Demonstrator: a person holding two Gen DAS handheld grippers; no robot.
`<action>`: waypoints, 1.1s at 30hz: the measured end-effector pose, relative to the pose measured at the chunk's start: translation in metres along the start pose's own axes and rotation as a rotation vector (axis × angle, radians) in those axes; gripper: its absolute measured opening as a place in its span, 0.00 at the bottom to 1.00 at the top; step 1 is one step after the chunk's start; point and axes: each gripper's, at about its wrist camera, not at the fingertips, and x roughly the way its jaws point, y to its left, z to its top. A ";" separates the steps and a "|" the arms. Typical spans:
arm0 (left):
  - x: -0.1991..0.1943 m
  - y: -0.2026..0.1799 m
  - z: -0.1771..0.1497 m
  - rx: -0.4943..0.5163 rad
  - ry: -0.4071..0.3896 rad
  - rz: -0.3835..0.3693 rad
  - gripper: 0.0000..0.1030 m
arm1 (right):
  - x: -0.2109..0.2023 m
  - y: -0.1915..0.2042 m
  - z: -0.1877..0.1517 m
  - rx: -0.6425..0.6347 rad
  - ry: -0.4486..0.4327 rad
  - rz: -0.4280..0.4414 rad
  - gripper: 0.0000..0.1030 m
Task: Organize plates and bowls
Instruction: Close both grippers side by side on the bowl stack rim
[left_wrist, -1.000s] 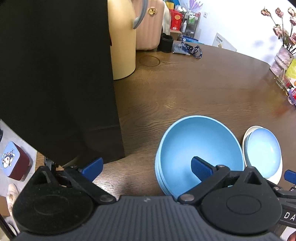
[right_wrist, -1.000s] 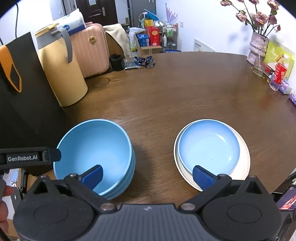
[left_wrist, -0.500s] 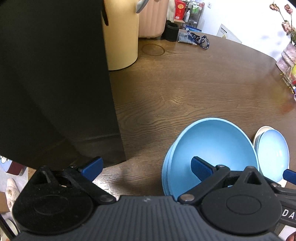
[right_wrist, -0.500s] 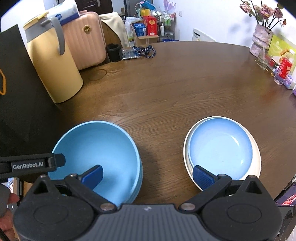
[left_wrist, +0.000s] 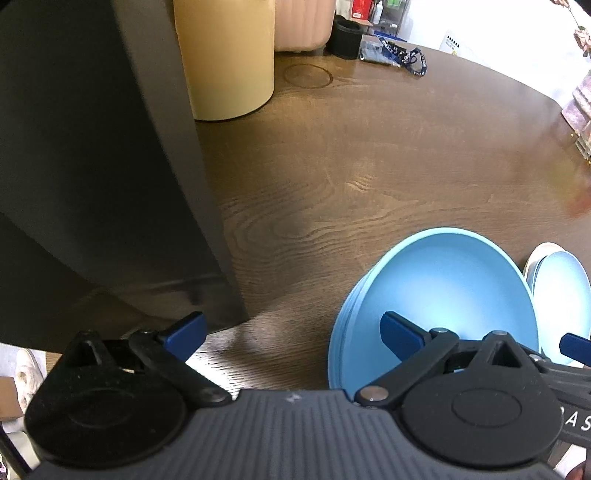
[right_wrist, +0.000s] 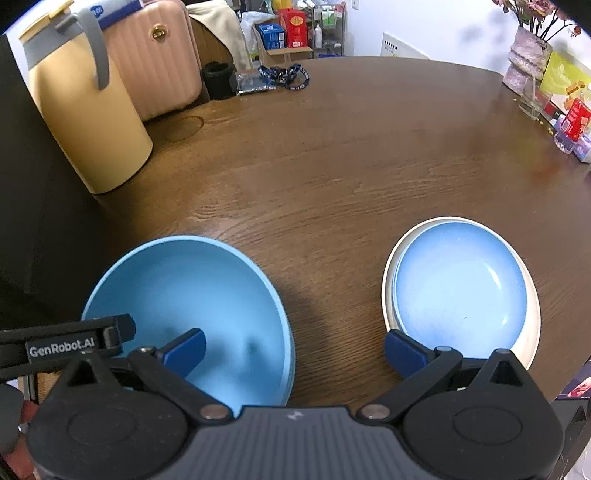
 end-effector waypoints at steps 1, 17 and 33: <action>0.001 -0.001 0.000 0.001 0.005 0.000 0.98 | 0.002 0.000 0.000 0.000 0.004 0.001 1.00; 0.026 -0.005 -0.002 -0.008 0.094 -0.042 0.79 | 0.023 -0.003 -0.009 0.045 0.074 0.039 0.83; 0.039 -0.004 -0.001 -0.018 0.116 -0.132 0.57 | 0.039 -0.016 -0.021 0.154 0.111 0.128 0.47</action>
